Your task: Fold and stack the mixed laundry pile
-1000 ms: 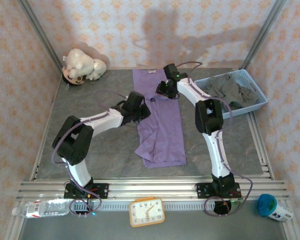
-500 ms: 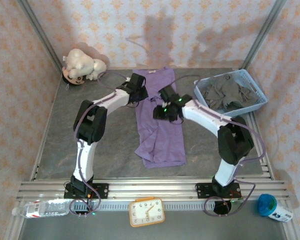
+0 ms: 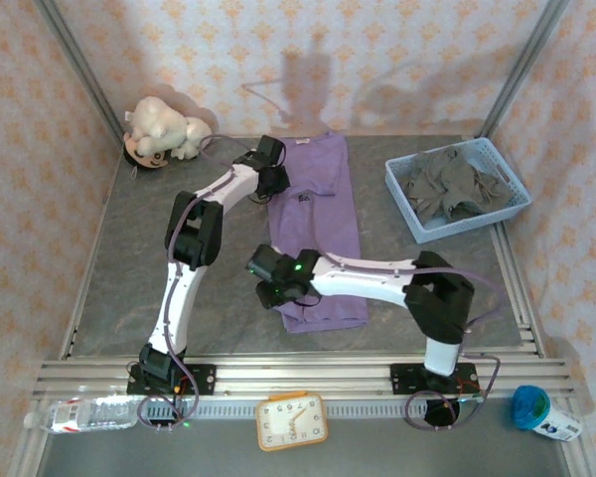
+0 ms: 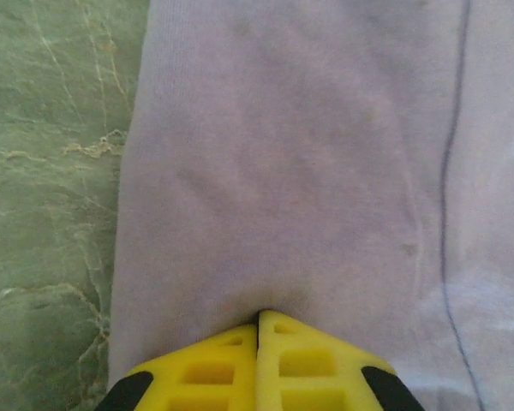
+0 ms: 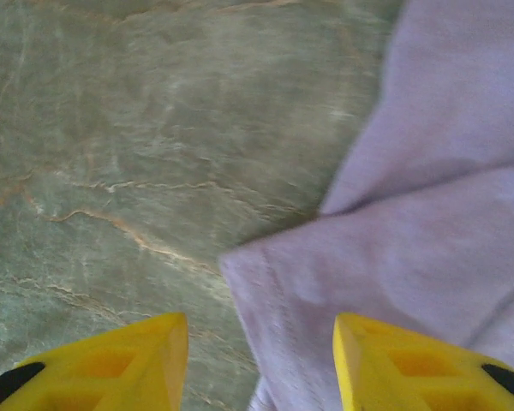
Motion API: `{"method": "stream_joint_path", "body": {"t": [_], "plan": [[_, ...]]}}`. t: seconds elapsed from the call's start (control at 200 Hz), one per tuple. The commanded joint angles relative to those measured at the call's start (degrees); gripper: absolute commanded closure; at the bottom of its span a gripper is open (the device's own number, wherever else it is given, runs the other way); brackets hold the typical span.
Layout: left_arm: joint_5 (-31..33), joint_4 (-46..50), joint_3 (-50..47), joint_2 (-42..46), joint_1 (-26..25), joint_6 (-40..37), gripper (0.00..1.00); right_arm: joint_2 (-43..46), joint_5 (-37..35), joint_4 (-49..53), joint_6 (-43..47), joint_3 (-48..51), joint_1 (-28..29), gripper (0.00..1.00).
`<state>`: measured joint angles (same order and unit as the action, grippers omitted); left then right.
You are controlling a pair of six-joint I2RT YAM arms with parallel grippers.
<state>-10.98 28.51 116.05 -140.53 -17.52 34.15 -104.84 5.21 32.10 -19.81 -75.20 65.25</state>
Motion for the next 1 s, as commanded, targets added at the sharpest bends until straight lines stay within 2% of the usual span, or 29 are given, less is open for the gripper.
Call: {"method": "stream_joint_path", "body": {"t": [0.0, 0.17, 0.315, 0.44, 0.59, 0.676, 0.756, 0.871, 0.996], "plan": [[-2.46, 5.06, 0.67, -2.48, 0.65, -1.30, 0.94, -4.85, -5.77, 1.39, 3.84, -4.99, 2.45, 0.52], [-2.88, 5.19, 0.84, -3.25, 0.73, -1.77, 0.94, -10.46, -7.43, 3.61, 4.02, -8.97, 3.02, 0.56], [-2.98, 5.71, 1.21, -3.61, 1.01, -1.99, 0.94, -12.20, -10.57, 5.76, 3.03, -10.44, 2.97, 0.59], [-2.99, 5.80, 1.12, -3.62, 1.17, -2.02, 0.94, -13.34, -10.42, 7.05, 2.57, -10.66, 3.10, 0.62], [-2.95, 5.92, 1.02, -3.35, 1.17, -1.98, 0.94, -13.99, -9.94, 7.54, 1.57, -9.92, 3.14, 0.71], [-2.77, 5.90, 0.93, -3.35, 1.17, -1.98, 0.94, -13.65, -10.71, 7.56, 1.11, -9.62, 3.19, 0.84], [-2.48, 6.11, 0.94, -3.53, 1.17, -1.88, 0.94, -12.35, -12.07, 7.72, 0.15, -9.42, 3.13, 1.00], [-1.84, 6.51, 1.00, -3.80, 1.35, -1.97, 0.94, -5.83, -12.42, 5.67, -2.55, -6.21, 3.21, 1.00], [-1.50, 6.81, 1.27, -4.31, 1.77, -2.07, 0.94, 4.02, -12.66, 2.37, -7.03, 2.01, 3.13, 1.00]]}}
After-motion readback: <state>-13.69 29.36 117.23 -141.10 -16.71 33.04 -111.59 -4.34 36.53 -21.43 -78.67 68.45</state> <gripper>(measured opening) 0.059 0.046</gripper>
